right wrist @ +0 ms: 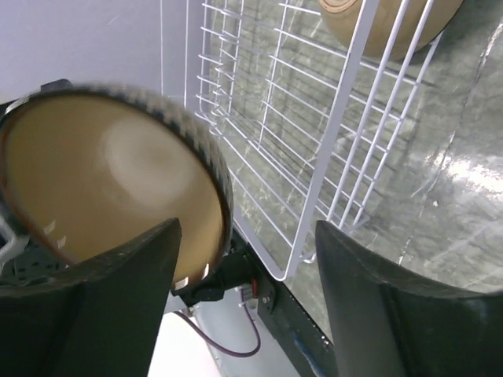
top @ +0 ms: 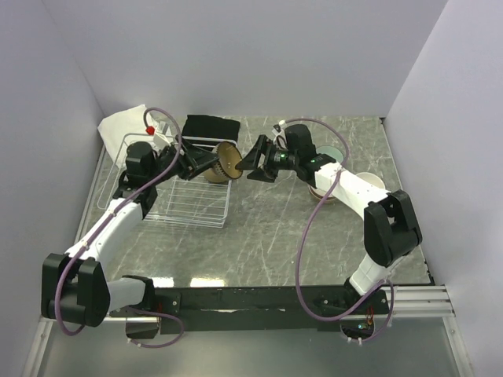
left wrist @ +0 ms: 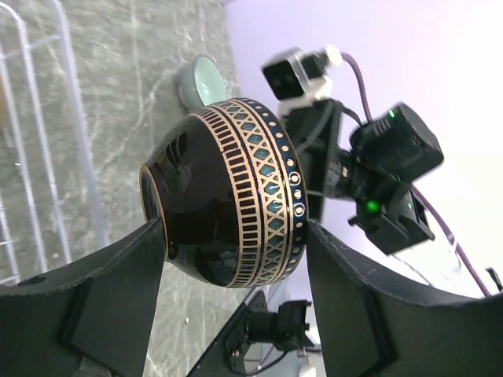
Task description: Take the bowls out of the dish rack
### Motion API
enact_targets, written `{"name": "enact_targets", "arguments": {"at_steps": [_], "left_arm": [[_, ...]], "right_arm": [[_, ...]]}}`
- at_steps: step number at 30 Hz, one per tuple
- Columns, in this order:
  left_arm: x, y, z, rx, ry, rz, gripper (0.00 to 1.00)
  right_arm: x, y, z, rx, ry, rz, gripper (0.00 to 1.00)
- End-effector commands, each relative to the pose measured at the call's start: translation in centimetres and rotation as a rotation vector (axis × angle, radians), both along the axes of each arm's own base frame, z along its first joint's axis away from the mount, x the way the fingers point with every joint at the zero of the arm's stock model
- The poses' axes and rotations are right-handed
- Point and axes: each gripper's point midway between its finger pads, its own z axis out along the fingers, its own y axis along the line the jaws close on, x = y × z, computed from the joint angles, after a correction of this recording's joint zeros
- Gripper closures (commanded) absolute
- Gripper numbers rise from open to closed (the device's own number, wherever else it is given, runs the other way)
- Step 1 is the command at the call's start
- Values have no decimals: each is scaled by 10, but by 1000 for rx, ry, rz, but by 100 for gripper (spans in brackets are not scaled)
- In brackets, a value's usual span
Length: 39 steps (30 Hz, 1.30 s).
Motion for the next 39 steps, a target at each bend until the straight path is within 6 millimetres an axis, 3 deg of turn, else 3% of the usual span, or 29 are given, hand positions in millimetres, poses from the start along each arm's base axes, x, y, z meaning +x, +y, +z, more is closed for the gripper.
{"name": "enact_targets", "arguments": {"at_steps": [1,3,4,6,7,10,13,16,17,22,33,39], "left_arm": [[-15,-18,46,-45,-175,-89,99],[-16,-23,45,-43,-173,-100,99],[-16,-24,42,-39,-167,-103,99],[-17,-27,40,-36,-164,-110,99],[-17,-28,37,-26,-157,-110,99],[-15,-29,30,15,-160,-111,96],[-11,-25,17,98,-138,-93,86],[-8,-16,7,190,-139,-51,52],[-7,-13,5,215,-142,-39,35],[-3,11,-3,406,-159,37,2],[10,81,-17,795,-159,273,1],[4,95,-24,872,-137,286,0]], "right_arm": [[3,12,24,65,-37,28,31],[3,13,24,65,-38,33,39],[3,12,25,65,-43,32,52],[3,10,25,60,-51,33,64],[1,9,27,55,-60,38,77],[-1,5,24,25,-61,30,100],[-3,-8,21,-56,-94,12,100],[-3,-26,15,-151,-110,-32,100],[-6,-33,9,-187,-95,-43,100],[-3,-79,-6,-384,-128,-149,100],[-5,-159,-52,-770,-101,-311,100],[-5,-175,-84,-889,-40,-325,100]]}}
